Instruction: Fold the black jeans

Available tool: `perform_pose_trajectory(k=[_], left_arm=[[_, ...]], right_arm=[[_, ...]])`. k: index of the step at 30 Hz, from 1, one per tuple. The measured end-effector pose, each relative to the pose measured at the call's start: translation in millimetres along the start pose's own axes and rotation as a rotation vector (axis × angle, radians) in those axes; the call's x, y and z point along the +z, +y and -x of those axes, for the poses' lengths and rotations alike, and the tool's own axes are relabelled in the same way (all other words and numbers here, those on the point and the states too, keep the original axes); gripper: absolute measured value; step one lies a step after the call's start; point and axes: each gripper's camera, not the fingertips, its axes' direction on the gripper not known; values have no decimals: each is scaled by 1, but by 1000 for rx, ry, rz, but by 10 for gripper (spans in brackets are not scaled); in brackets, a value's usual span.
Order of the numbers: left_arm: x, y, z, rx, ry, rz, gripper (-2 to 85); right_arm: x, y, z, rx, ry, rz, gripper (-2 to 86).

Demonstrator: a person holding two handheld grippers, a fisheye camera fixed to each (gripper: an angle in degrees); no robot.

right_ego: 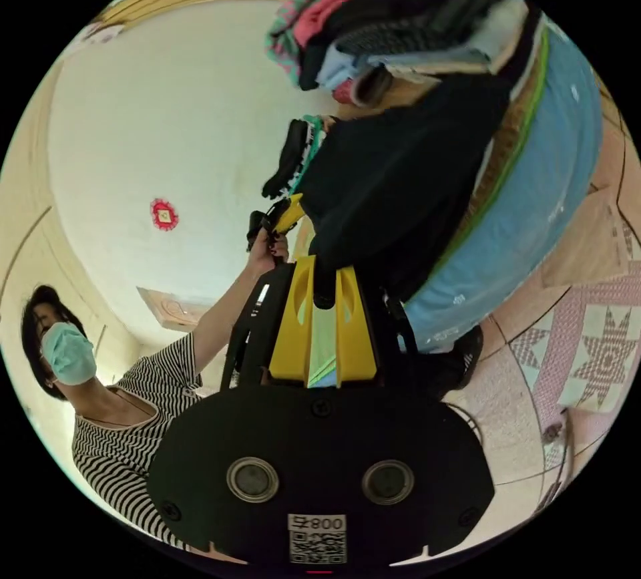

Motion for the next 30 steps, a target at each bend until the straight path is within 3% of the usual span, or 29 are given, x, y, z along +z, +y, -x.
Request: perform_pose_trajectory(k=[6, 14, 17, 20, 25, 30], left_arm=[[-8, -44, -17, 21, 157, -73, 80], [-42, -67, -83, 72, 148, -275, 52], [-54, -76, -126, 157, 72, -334, 20], [-46, -102, -175, 282, 16, -287, 7], [-10, -147, -234, 322, -368, -167, 1], [10, -177, -253, 344, -459, -96, 0]], right_arm=[[0, 2, -59, 64, -181, -35, 58], [-51, 6, -65, 111, -67, -147, 14], [-77, 3, -35, 31, 38, -275, 5], [-63, -39, 26, -172, 226, -238, 1], [50, -138, 111, -498, 515, -59, 0], [175, -197, 115, -571, 823, 157, 0]])
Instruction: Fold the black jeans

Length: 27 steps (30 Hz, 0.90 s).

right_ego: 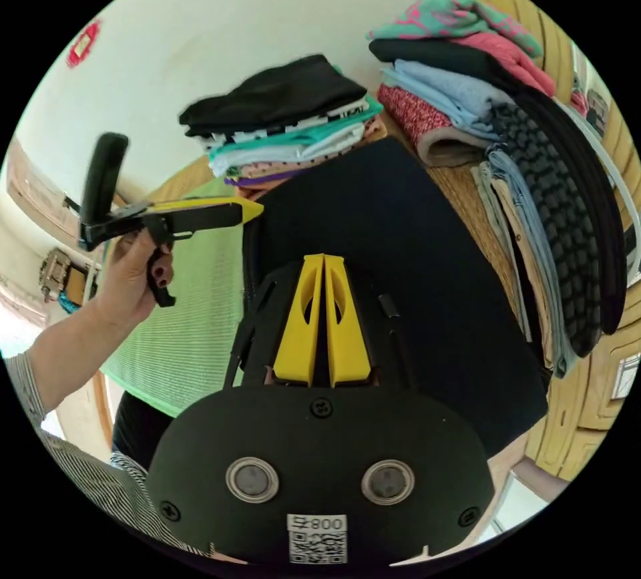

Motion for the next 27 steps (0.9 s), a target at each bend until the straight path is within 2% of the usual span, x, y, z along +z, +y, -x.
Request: perform_pose_trajectory(k=[1, 3, 10, 17, 19, 20, 22, 25, 27], left_arm=[[6, -7, -3, 1, -73, 38, 0], [12, -16, -3, 0, -107, 57, 0], [8, -34, -1, -73, 23, 31, 0], [-38, -9, -34, 8, 159, -172, 1], [-32, -7, -41, 36, 139, -159, 1], [-18, -8, -43, 50, 110, -81, 1], [-5, -6, -41, 39, 114, -29, 1], [-16, 4, -36, -26, 227, -107, 1], [-28, 16, -42, -7, 241, -150, 2]], right_arm=[[6, -7, 10, -36, 45, -32, 0], [7, -19, 19, -64, 69, -52, 1], [2, -43, 26, -81, 143, -78, 2], [-40, -44, -4, 1, -15, -139, 1], [-60, -34, -6, 19, -37, -216, 1], [-61, -34, -7, 18, -36, -212, 1], [-51, -39, -12, 14, -34, -101, 2], [-77, -37, -28, 35, -88, -166, 3], [-101, -31, -41, 45, -65, -246, 5]])
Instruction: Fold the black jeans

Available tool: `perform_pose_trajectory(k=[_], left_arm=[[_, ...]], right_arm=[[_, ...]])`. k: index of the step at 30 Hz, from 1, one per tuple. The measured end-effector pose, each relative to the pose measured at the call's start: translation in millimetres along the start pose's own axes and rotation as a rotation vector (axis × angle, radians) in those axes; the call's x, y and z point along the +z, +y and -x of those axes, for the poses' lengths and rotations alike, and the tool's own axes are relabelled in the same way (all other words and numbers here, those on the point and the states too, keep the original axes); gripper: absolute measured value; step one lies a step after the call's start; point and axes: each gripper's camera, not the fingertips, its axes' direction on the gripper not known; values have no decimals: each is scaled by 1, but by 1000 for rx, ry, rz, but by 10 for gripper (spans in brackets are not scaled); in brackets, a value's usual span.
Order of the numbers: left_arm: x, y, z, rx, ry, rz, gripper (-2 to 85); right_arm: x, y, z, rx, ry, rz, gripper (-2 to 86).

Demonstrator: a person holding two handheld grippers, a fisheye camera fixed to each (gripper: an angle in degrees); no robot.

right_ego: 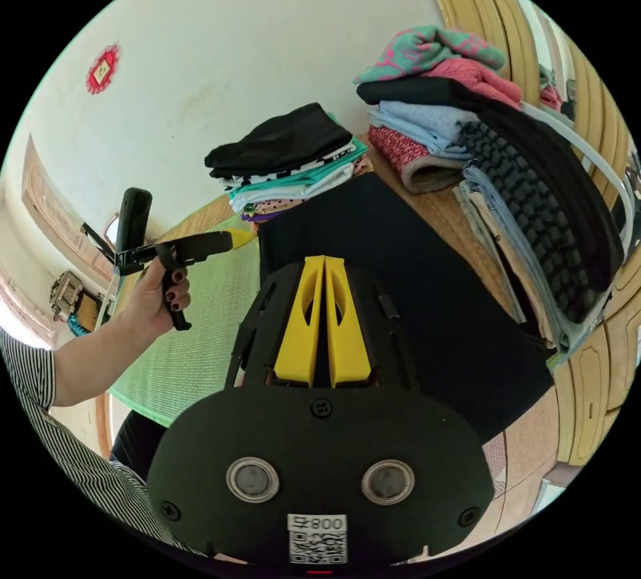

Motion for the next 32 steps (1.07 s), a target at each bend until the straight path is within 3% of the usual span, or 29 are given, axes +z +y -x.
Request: perform_pose_trajectory(k=[3, 9, 15, 24, 32], left_arm=[[-15, 33, -10, 34, 20, -6, 3], [-12, 137, -10, -39, -106, 253, 7], [7, 221, -21, -72, -277, 467, 4], [-4, 284, -28, -29, -324, 451, 3], [-31, 363, -20, -101, -324, 400, 2]], right_arm=[[-41, -4, -33, 48, 143, -102, 16], [-111, -39, -106, 136, 406, -239, 77], [-129, -109, -140, 92, 565, -191, 98], [-109, -182, -186, 154, 583, 6, 92], [-158, -198, -213, 265, 441, -34, 35]])
